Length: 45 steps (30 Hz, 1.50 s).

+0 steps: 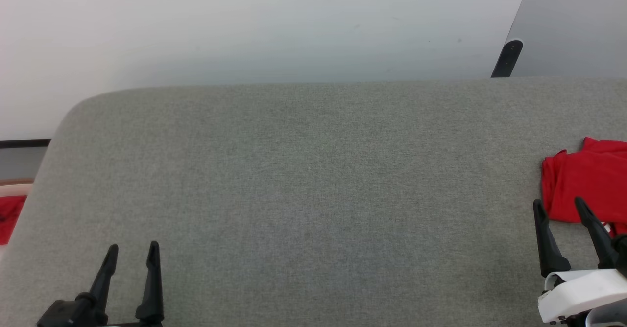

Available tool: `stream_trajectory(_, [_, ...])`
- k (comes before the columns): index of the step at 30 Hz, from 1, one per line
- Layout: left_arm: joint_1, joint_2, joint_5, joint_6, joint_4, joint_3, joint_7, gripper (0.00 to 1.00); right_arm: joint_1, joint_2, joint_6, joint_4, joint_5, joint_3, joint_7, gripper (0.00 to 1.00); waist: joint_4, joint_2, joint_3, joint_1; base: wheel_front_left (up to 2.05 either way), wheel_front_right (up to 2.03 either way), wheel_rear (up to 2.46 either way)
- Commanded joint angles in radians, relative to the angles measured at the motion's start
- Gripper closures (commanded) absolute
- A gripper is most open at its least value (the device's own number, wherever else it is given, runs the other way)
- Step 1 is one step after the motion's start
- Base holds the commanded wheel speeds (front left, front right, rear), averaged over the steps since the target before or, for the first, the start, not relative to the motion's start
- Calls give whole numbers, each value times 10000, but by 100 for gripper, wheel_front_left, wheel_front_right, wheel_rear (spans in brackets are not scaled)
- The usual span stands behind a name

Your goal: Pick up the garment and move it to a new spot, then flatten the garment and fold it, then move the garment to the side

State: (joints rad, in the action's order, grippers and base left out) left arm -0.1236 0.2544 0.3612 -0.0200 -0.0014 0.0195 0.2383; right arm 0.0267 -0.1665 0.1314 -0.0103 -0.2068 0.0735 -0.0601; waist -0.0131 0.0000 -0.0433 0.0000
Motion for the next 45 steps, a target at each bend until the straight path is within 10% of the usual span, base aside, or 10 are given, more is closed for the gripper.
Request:
stream_trajectory(1, [59, 39, 41, 52, 19, -4, 59, 0, 84, 42, -19, -26, 94, 17, -74, 0, 4, 0, 8, 0, 0, 0, 0])
stream_trajectory(28, [-19, 223, 7, 176, 82, -26, 105, 0, 29, 82, -19, -3, 201, -9, -55, 0, 47, 0, 51, 0, 0, 0, 0])
stream_trajectory(29, [-8, 175, 67, 183, 108, -37, 80, 100, -1, 68, 2, -68, 159, -32, -92, 100, 46, 0, 51, 0, 0, 0, 0])
stream_trajectory(45, [266, -422, 1934, -8, 864, -2, -539, 100, -76, 374, 0, -835, -1952, -2, 205, 100, 56, 0, 84, 0, 0, 0, 0])
